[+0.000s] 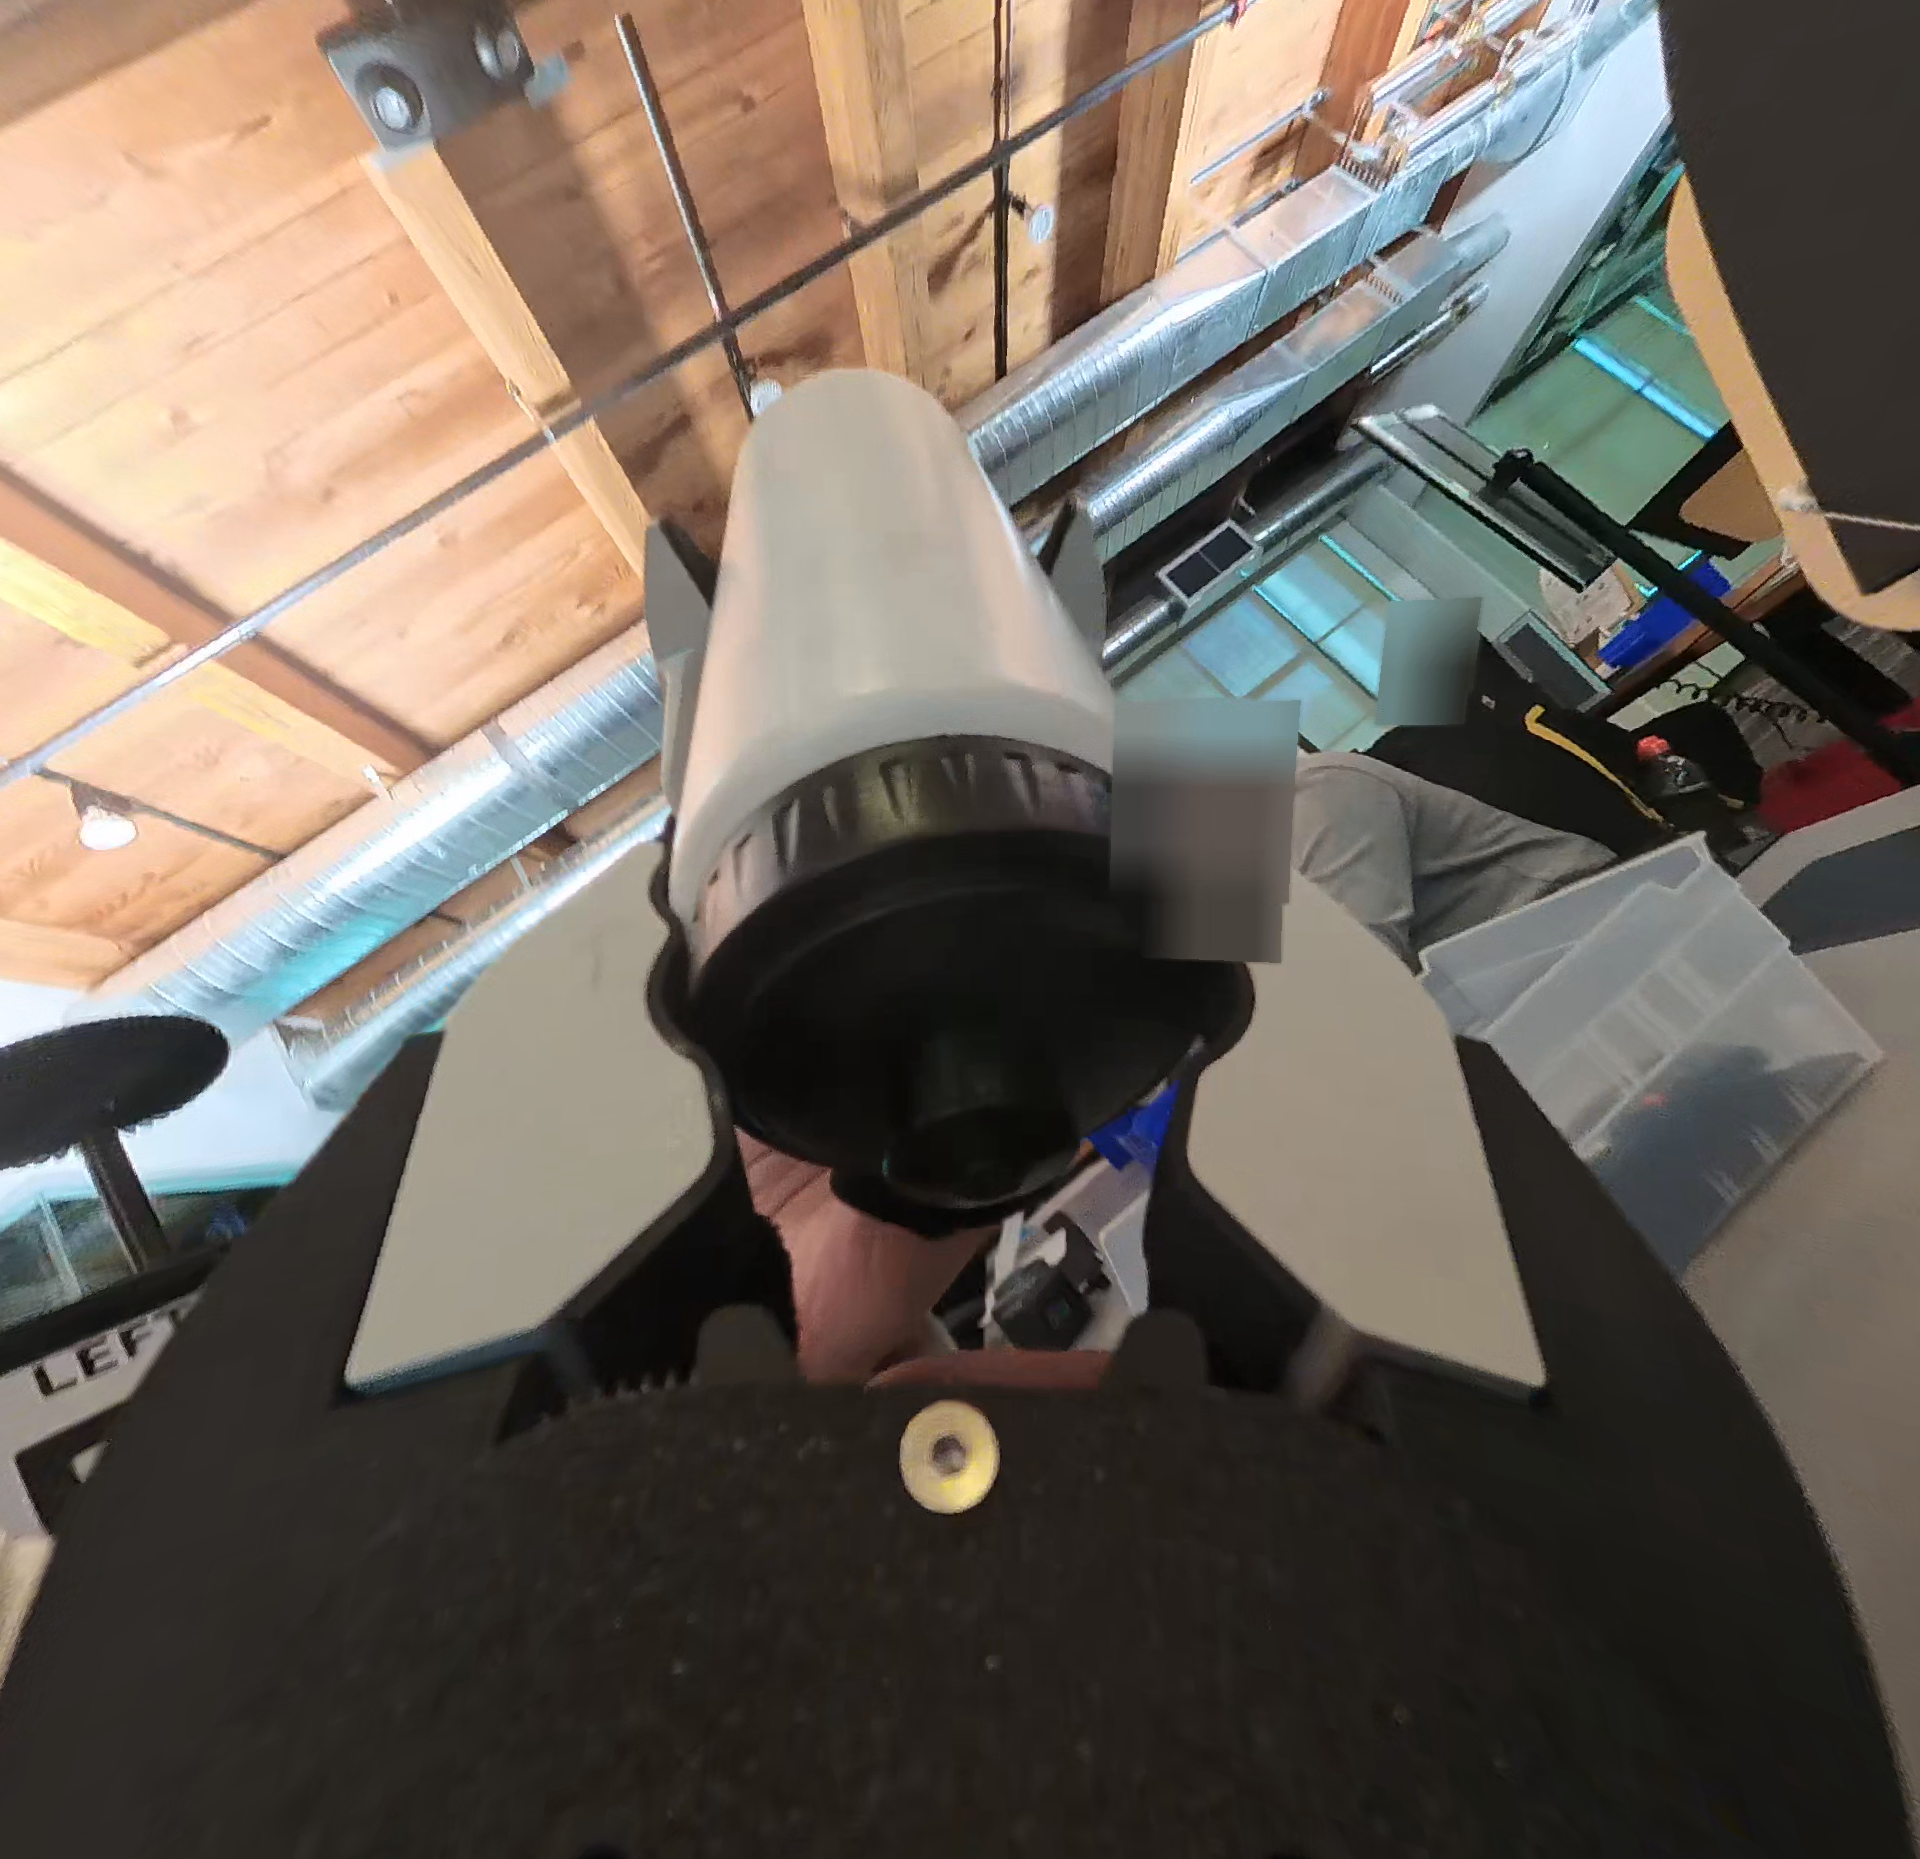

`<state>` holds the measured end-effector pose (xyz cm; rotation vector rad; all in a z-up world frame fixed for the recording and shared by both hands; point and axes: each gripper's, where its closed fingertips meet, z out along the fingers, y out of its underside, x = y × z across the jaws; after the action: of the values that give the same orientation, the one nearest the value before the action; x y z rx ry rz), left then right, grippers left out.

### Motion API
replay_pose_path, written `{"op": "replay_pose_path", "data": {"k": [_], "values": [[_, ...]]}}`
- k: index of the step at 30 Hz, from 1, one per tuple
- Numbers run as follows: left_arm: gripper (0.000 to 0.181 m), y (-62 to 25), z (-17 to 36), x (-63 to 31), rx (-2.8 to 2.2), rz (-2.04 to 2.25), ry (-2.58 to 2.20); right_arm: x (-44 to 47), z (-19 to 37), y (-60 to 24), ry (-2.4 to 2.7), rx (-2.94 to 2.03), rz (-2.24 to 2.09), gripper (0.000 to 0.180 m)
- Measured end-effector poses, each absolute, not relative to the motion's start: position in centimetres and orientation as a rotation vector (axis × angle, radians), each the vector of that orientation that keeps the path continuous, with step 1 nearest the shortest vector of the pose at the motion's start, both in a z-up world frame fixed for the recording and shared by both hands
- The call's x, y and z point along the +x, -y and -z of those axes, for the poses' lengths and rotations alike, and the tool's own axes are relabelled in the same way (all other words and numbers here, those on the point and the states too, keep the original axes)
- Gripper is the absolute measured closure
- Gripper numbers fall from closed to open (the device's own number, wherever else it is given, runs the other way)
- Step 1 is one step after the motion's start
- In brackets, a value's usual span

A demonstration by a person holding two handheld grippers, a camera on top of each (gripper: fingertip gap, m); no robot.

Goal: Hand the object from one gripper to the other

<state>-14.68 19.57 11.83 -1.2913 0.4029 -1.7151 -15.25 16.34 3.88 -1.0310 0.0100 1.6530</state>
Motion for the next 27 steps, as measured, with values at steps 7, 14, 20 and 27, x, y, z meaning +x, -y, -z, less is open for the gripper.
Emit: {"op": "replay_pose_path", "data": {"k": [7, 14, 20, 27], "values": [[0.094, -19.8, -9.3, -12.8, -1.443, 1.575, -0.602, -11.9, -2.5, -16.5, 0.021, -1.131, -1.59, 0.085], [0.094, -21.2, -8.5, -14.2, -1.521, 1.39, -0.704, -9.1, -1.5, -17.1, -0.016, -1.146, -1.595, 0.086], [0.092, -21.6, -8.8, -18.5, -1.599, 0.84, -0.982, -8.0, -0.7, -17.8, 0.091, -1.302, -1.471, 0.085], [0.095, -17.8, -6.5, -18.8, -1.508, -0.045, -1.406, -7.8, 2.4, -18.8, 0.301, -1.678, -1.102, 0.085]]}}
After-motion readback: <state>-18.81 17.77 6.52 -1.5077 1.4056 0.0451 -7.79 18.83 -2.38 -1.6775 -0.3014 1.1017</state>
